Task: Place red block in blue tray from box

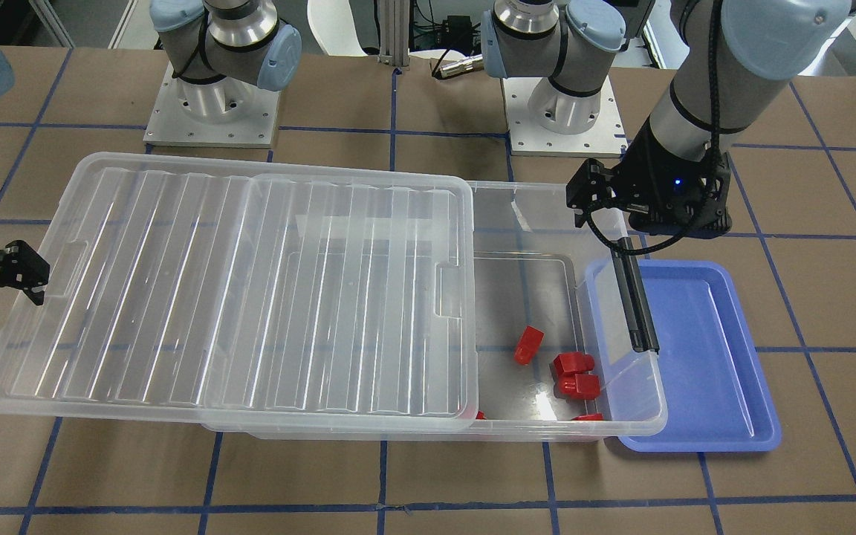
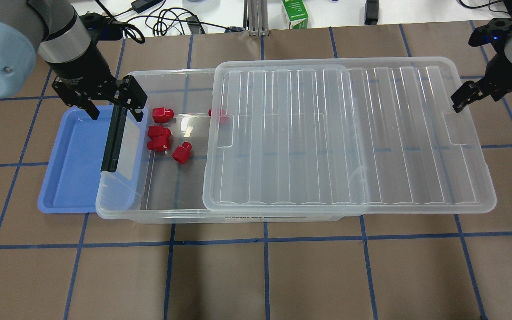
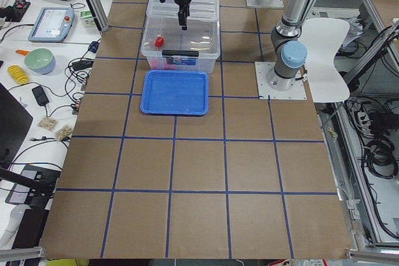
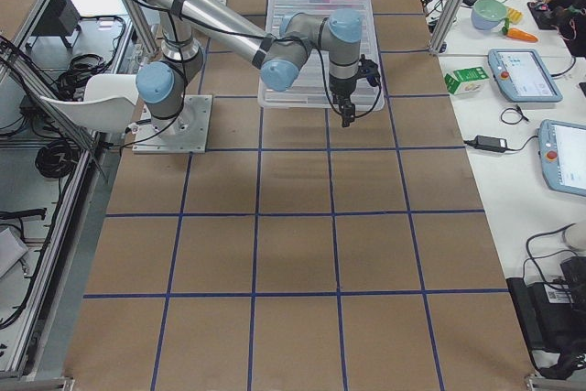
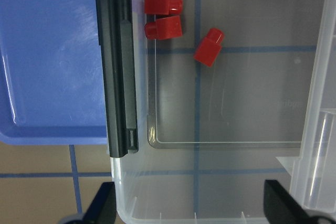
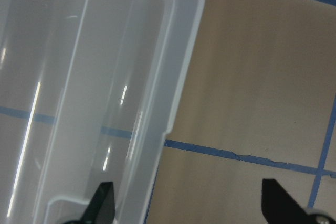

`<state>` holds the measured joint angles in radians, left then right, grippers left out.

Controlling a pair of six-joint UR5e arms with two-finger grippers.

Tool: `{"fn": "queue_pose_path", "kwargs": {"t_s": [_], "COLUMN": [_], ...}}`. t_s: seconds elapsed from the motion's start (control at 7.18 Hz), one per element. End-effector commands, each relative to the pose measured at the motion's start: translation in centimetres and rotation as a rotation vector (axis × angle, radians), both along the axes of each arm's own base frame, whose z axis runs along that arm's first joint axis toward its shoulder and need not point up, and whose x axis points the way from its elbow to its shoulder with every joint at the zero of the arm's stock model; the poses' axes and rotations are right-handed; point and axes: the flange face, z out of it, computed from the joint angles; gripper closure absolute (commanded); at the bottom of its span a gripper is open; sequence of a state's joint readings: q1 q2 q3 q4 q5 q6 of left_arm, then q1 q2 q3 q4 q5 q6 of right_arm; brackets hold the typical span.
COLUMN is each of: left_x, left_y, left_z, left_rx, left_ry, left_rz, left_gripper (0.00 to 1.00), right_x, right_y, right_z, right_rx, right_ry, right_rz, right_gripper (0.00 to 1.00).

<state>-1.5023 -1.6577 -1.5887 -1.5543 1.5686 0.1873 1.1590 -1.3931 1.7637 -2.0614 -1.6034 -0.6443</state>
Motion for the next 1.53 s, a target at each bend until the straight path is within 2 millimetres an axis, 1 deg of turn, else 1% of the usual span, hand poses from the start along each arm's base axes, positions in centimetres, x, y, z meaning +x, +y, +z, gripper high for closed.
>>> {"fn": "queue_pose_path", "kwargs": {"t_s": [0.0,0.14,0.28,0.42,0.56,0.7,0.84,0.98,1.11,1.25,1.39], "left_x": [-1.2,-2.6,-2.6,-2.7,-2.7,-2.7,-2.7,-2.7,-2.7,-2.7,-2.8], "left_y": [0.2,0.0,-0.1,0.1,-0.1,-0.2,-0.7,-1.2,-1.6,-2.2,-2.7], "left_z": [-3.0,-4.7,-7.2,-9.6,-11.3,-12.5,-13.4,-14.3,-15.5,-16.7,-17.9], "left_rx": [0.032,0.002,-0.007,-0.008,-0.019,-0.001,0.0,-0.003,0.01,0.007,0.011], "left_ry": [0.004,0.003,0.007,0.009,0.015,0.021,0.023,0.025,0.028,0.031,0.034], "left_rz": [-0.03,-0.088,-0.105,-0.135,-0.203,-0.227,-0.231,-0.255,-0.271,-0.289,-0.312], "left_gripper": [0.18,0.25,0.25,0.25,0.25,0.25,0.26,0.27,0.27,0.27,0.27], "right_x": [0.1,0.3,0.6,1.1,1.8,2.6,3.4,4.7,6.0,8.0,11.7], "right_y": [0.0,0.4,0.9,1.9,3.4,5.2,6.9,8.2,8.2,7.8,7.0], "right_z": [0.5,2.0,4.0,7.3,10.5,13.9,16.4,17.8,18.0,17.9,17.3], "right_rx": [0.003,-0.013,0.005,0.015,0.028,0.018,0.025,0.055,0.059,0.052,0.05], "right_ry": [-0.005,-0.004,-0.014,-0.019,-0.026,-0.024,-0.028,-0.05,-0.047,-0.055,-0.062], "right_rz": [-0.001,-0.007,-0.012,-0.017,-0.032,-0.046,-0.052,-0.12,-0.112,-0.155,-0.179], "right_gripper": [0.03,0.02,0.02,0.02,0.02,0.02,0.02,0.02,0.02,0.0,0.0]}}
